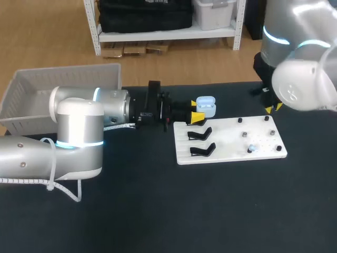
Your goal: Pick up each earbud case from the left stands, insert the matching earbuds, close the lid, and place the case in the box.
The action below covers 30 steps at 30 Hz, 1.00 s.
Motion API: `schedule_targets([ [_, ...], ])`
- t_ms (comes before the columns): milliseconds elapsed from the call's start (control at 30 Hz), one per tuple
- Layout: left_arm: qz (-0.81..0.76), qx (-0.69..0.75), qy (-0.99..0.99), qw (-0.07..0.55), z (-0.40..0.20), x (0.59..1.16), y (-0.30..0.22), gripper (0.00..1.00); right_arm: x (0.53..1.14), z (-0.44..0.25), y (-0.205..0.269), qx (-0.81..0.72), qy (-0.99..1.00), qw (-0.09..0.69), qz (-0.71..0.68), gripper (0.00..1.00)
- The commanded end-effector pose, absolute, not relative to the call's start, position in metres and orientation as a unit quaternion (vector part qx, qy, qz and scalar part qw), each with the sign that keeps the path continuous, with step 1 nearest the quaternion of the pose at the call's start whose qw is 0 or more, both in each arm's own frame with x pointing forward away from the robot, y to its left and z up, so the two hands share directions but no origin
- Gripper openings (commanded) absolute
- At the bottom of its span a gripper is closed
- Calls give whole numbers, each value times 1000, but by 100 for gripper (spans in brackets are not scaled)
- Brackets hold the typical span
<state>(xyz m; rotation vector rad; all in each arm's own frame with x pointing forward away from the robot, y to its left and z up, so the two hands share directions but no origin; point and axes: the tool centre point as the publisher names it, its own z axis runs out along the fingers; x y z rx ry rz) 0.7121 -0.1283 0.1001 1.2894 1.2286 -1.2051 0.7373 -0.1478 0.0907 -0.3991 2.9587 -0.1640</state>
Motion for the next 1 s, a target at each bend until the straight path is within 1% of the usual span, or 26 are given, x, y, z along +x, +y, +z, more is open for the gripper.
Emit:
schedule_targets([
  [33,-493,527,502,478,99,712,-128,0,711,144,-124,-128,988,70,-51,0],
  [267,-493,527,502,478,99,712,-128,0,683,181,-82,-133,987,79,-34,0],
  [500,-493,527,502,478,99,712,-128,0,669,184,-48,-139,987,84,-16,0],
  [1000,-493,527,502,478,99,712,-128,0,669,184,-48,-139,987,84,-16,0],
])
